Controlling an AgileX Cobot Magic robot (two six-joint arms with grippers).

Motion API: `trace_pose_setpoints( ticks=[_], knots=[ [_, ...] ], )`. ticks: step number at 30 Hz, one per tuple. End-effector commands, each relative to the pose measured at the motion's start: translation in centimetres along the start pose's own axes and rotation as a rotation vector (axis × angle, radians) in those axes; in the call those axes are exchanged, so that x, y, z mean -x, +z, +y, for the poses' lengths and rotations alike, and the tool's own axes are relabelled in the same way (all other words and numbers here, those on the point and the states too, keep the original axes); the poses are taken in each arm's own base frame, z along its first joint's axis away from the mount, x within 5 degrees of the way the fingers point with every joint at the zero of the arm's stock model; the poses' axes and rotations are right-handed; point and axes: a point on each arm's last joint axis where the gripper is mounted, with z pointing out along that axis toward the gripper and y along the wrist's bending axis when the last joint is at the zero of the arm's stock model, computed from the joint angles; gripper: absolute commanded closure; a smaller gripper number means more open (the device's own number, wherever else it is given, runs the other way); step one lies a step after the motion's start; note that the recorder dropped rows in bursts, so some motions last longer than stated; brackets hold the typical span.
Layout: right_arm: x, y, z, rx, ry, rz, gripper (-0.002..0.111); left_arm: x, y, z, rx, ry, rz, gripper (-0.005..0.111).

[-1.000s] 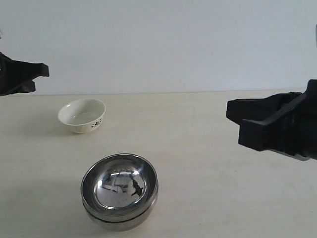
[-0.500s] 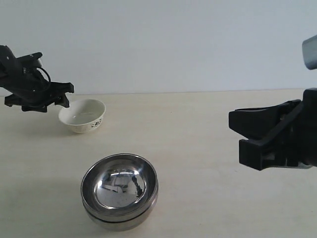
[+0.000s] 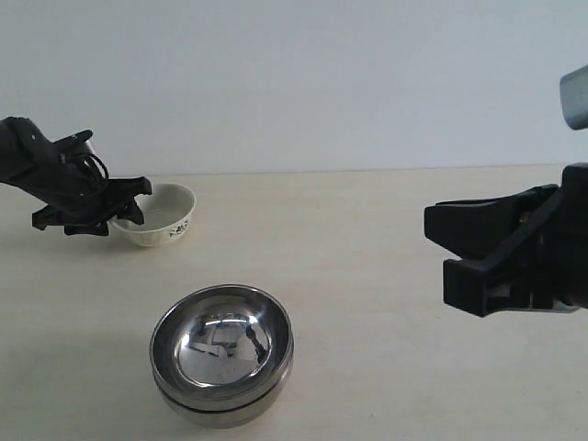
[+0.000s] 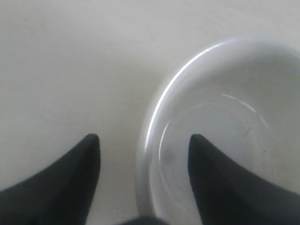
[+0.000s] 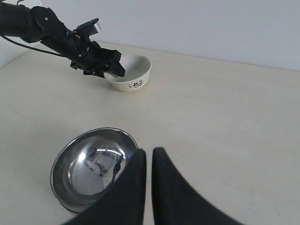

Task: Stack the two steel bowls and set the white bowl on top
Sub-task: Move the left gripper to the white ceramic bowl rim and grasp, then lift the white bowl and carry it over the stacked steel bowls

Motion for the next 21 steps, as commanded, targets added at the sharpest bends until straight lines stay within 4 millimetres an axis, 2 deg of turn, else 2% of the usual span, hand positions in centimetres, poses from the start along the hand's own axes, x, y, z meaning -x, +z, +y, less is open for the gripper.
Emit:
trace_pose_setpoints(
  ticks=[1,5,10,16,21],
  knots=[
    [0.0,0.0,0.0,0.005,-0.015,-0.014,0.108,0.3,-0.1,-0.2,-0.009,-0.004,-0.018,0.075],
    [0.0,0.0,0.0,0.005,-0.015,-0.014,0.108,0.2,-0.1,-0.2,-0.010,-0.002,-0.011,0.103],
    [0.0,0.0,0.0,0.004,-0.023,-0.012,0.108,0.8,-1.6,-0.9,-0.028,0.007,-0.001,0.103],
    [-1.1,0.1,-0.1,0.018,-0.023,-0.043,0.108,2.6,-7.3,-2.7,-0.071,0.030,-0.032,0.103],
    [-1.4,0.2,-0.2,0.018,-0.023,-0.040,0.108,2.6,-12.9,-4.3,-0.115,0.062,0.005,0.103]
  ],
)
